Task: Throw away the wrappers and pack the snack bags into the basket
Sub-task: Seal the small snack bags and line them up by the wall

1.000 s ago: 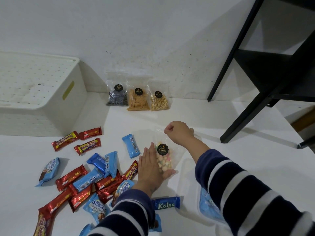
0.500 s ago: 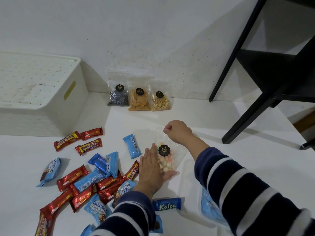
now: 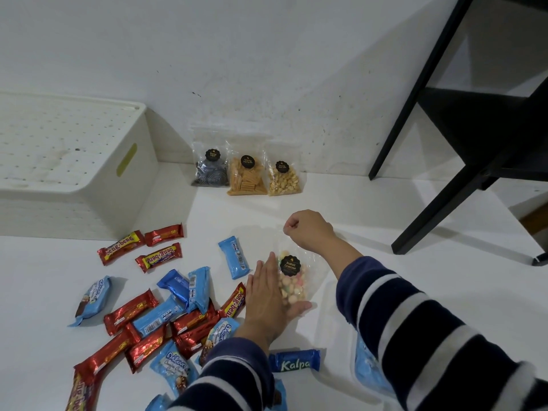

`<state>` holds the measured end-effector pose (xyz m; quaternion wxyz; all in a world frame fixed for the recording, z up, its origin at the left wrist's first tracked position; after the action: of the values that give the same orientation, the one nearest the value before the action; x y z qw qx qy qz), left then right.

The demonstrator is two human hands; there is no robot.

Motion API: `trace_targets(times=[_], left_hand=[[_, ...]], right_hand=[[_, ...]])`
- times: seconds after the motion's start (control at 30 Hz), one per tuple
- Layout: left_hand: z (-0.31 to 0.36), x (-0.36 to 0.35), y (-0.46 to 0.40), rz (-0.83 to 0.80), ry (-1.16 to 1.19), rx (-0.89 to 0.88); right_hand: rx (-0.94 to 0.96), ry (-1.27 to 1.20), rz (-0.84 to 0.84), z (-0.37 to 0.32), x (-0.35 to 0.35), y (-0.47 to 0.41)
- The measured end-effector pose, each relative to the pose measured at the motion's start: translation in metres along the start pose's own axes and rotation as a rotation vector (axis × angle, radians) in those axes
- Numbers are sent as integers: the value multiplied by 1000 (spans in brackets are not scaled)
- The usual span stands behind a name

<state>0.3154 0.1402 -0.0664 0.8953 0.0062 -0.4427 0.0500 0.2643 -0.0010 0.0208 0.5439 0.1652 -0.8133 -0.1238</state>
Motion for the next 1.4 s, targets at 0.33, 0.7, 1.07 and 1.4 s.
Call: trace_targets(times=[0.33,0.7,1.07,1.4], left_hand=[[1,0,0,-4,-8,3],[0,1,0,-7,-13,0],[2,3,0,-14,2,-1],[0,0,-1,-34,22,2]], right_hand=[[19,-12,15,-6,-2,2],[14,109,-106,19,20,9],[9,-106,10,41,22,15],[0,-109,-63,54,35,19]])
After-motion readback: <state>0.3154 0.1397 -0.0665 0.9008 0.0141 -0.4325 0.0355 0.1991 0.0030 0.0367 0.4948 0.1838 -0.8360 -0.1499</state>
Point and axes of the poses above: each hand's wrist, its own y-axis away from the middle knuckle, its own x-axis out of the back of the hand, z = x × y, the point moved 7 cm from there along -y, towards the middle knuckle, and after that the axes turned 14 degrees about -x, right-handed, at the moved point
